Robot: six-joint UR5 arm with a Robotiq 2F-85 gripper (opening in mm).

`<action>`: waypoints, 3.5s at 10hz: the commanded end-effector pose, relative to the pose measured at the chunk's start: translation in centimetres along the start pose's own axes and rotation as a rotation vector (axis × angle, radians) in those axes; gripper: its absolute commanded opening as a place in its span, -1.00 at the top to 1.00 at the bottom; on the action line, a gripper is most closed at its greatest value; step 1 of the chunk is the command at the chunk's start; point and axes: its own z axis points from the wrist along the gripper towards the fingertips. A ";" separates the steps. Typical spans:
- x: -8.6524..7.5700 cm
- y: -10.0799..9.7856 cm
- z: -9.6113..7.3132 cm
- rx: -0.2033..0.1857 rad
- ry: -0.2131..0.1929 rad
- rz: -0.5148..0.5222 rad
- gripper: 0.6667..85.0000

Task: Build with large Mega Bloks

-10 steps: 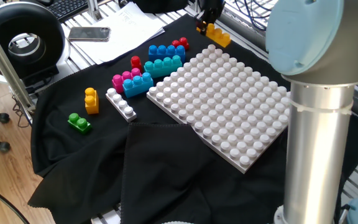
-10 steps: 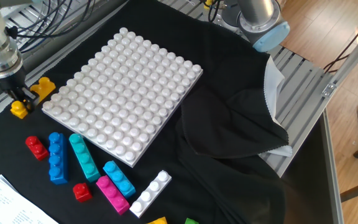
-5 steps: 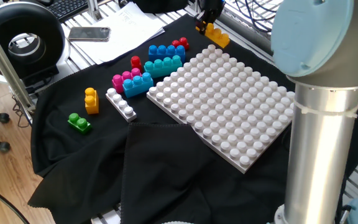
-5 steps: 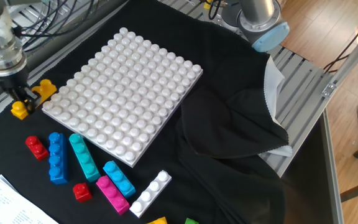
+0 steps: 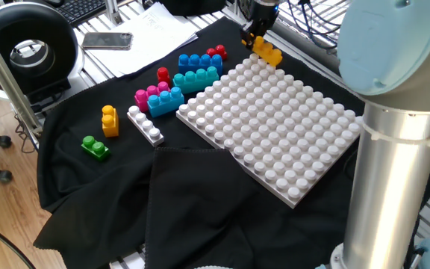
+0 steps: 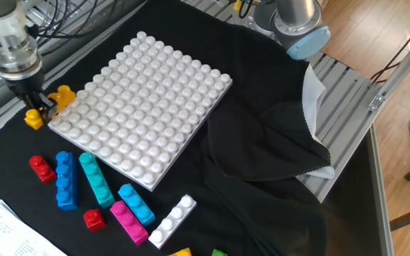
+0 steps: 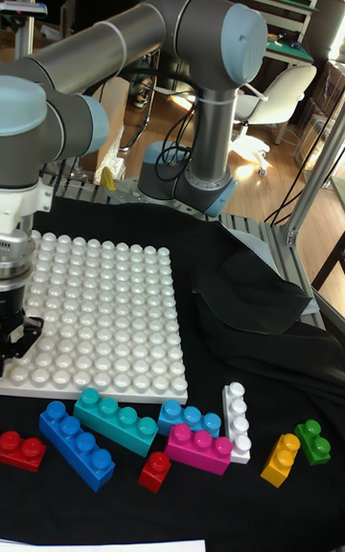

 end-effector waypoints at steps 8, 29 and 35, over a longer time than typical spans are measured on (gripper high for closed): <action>1.7 0.9 1.3 -0.021 0.051 -0.090 0.98; 5.2 0.3 1.0 -0.046 0.164 0.061 0.98; 4.0 0.0 2.2 0.025 0.099 0.103 0.98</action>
